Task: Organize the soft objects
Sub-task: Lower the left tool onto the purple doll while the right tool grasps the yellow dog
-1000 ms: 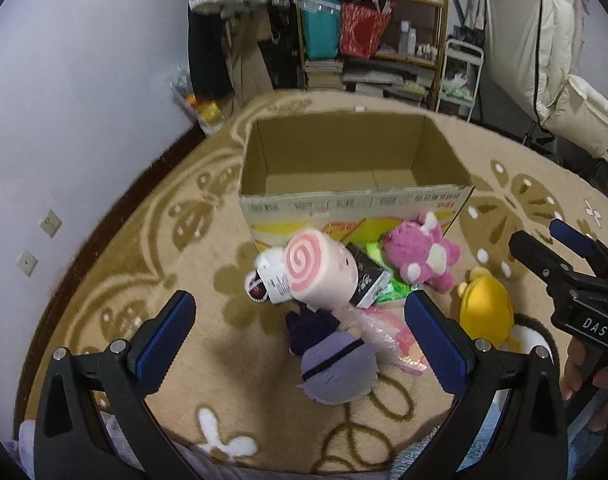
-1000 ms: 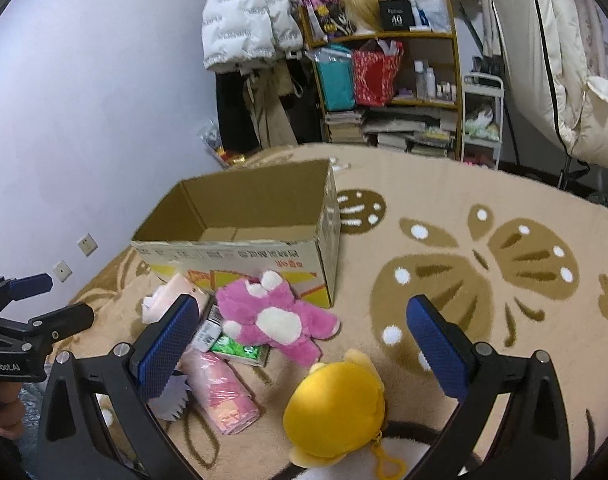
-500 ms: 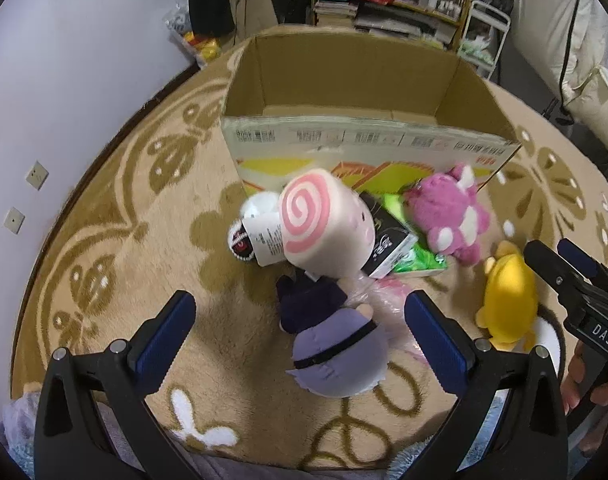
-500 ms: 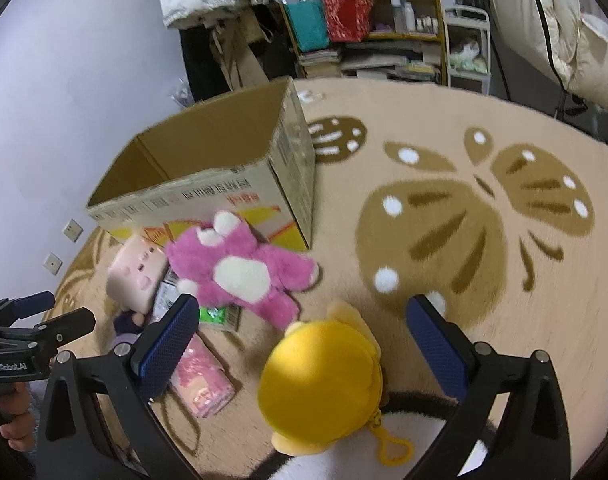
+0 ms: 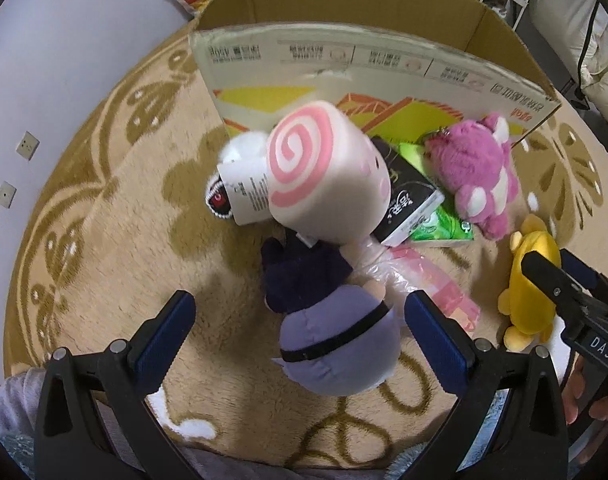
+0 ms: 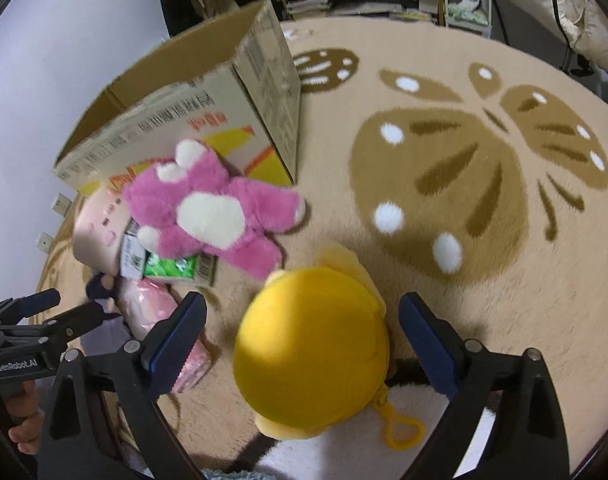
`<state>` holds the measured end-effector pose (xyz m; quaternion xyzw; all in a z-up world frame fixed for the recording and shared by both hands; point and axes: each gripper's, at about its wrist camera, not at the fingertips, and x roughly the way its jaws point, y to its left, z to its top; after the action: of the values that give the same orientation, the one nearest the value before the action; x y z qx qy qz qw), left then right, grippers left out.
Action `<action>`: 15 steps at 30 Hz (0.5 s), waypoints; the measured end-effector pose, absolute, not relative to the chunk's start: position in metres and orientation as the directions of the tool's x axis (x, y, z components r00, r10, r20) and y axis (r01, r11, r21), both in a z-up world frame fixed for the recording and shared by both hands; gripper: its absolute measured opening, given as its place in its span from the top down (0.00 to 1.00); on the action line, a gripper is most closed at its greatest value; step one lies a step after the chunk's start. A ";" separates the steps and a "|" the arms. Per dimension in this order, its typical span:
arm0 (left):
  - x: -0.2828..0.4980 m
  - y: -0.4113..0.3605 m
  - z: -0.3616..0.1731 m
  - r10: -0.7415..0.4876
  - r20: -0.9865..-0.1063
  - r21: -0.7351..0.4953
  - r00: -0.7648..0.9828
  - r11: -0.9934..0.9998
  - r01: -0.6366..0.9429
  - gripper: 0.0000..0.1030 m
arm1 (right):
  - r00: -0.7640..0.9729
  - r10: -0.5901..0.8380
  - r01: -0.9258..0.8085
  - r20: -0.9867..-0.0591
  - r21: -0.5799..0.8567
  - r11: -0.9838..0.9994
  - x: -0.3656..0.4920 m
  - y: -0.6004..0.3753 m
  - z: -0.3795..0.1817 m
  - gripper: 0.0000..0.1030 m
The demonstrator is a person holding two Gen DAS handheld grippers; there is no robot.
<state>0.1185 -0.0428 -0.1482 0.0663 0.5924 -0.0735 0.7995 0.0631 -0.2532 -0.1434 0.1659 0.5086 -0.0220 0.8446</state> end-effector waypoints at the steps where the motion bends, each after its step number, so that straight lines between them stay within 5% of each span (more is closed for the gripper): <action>1: 0.120 -0.042 -0.151 -0.035 -0.959 0.021 0.281 0.981 0.195 0.00 | 0.469 0.131 0.210 -0.873 0.254 0.944 0.064 -0.253 -0.147 0.02; 15: 0.119 -0.048 -0.180 -0.006 -0.979 0.043 0.203 0.970 0.240 0.00 | 0.372 0.136 0.235 -0.918 0.234 0.943 0.075 -0.255 -0.169 0.23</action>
<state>0.1195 -0.0480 -0.1802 0.0933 0.6263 -0.0801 0.7698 0.0746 -0.2552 -0.1693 0.1654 0.5597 -0.0306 0.8114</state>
